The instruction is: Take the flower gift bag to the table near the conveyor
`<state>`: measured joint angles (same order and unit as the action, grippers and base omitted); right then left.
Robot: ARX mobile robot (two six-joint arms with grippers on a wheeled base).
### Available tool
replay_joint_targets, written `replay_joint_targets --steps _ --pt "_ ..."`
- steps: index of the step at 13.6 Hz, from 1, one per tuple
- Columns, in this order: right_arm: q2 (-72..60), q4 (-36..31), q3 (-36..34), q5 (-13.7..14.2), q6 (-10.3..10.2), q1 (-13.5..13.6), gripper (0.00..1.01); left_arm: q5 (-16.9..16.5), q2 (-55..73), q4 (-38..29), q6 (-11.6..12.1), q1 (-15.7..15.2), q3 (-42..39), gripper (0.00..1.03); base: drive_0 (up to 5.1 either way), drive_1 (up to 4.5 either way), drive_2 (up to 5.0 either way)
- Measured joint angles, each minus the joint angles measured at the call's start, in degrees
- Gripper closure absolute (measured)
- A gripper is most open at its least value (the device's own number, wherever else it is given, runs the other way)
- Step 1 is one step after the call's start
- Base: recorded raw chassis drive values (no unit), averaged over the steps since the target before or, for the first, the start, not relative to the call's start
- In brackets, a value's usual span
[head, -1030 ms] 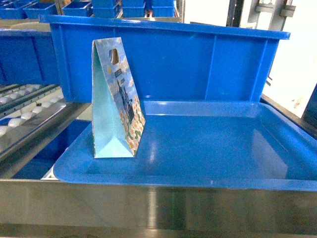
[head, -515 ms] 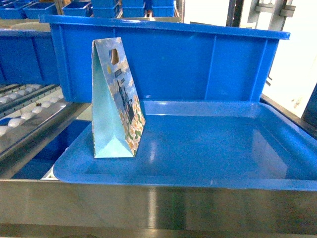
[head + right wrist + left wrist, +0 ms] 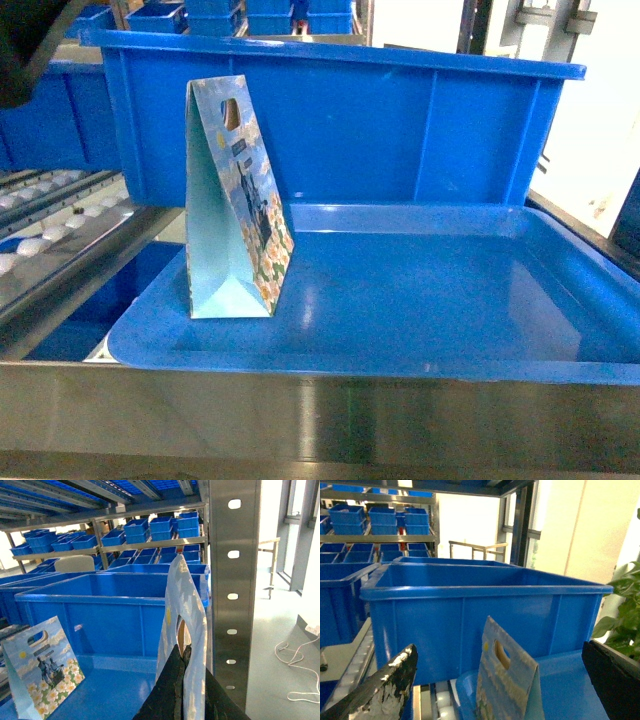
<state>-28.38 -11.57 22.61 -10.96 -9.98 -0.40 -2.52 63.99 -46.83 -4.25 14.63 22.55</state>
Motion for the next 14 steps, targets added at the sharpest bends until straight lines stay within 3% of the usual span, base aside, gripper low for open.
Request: replay_joint_targets --steps 8,14 --pt "0.00 0.00 0.00 0.00 0.00 0.02 0.99 2.69 17.92 2.62 -1.53 7.58 10.45 0.05 0.0 0.00 0.0" --pt "0.00 0.00 0.00 0.00 0.00 0.00 0.99 4.48 24.76 3.52 -1.36 8.00 16.37 0.05 0.0 0.00 0.0"
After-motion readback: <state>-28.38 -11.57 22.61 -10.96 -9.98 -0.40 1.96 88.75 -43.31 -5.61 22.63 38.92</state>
